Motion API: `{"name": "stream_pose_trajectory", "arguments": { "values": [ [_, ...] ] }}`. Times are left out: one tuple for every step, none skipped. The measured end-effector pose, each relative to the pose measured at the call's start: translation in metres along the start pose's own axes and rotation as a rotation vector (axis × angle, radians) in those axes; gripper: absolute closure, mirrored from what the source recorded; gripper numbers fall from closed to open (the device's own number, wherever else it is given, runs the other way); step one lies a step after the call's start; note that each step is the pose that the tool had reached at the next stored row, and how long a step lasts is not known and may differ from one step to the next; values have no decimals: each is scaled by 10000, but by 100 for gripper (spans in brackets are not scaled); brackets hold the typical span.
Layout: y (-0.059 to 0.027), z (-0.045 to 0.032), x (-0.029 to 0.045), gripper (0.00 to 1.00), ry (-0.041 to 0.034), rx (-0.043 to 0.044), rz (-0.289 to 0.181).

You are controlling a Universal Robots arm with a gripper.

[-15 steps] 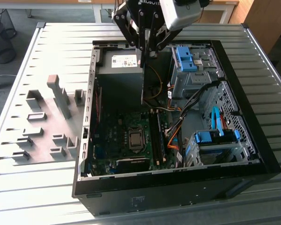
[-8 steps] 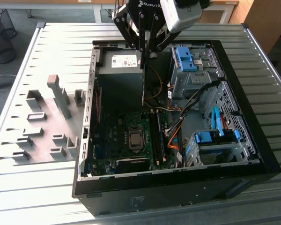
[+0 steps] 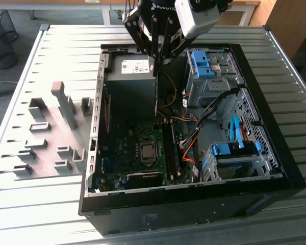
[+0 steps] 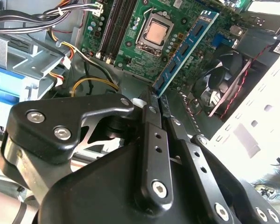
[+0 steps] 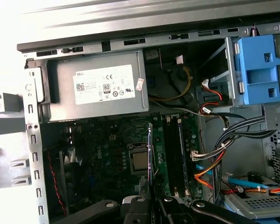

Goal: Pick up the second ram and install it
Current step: 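Insert the second ram into the second slot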

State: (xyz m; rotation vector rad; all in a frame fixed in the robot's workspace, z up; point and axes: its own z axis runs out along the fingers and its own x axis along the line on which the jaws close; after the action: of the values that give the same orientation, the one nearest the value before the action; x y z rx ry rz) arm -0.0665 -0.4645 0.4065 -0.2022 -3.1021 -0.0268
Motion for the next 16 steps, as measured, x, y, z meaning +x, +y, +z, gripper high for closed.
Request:
{"name": "stream_pose_trajectory", "arguments": {
  "values": [
    [0, 5, -1, 86, 0, -1, 2],
    [0, 10, -2, 86, 0, 0, 3],
    [0, 15, -3, 86, 0, -1, 3],
    [0, 22, -3, 86, 0, -1, 3],
    [0, 30, -4, 86, 0, -1, -1],
    [0, 38, -4, 86, -1, 0, -15],
    [0, 46, -5, 86, -1, 1, -35],
    [0, 53, -5, 86, 0, 2, -54],
    [0, 54, -5, 86, 0, 3, -58],
    [0, 54, -5, 86, 0, 3, -58],
    [0, 54, -5, 86, 0, 4, -59],
    [0, 55, -5, 86, 0, 2, -58],
    [0, 55, -5, 86, -1, 2, -59],
    [0, 56, -5, 86, -1, 2, -59],
    [0, 56, -5, 86, 0, 3, -59],
    [0, 59, -5, 86, -1, 0, -58]
  ]
}}
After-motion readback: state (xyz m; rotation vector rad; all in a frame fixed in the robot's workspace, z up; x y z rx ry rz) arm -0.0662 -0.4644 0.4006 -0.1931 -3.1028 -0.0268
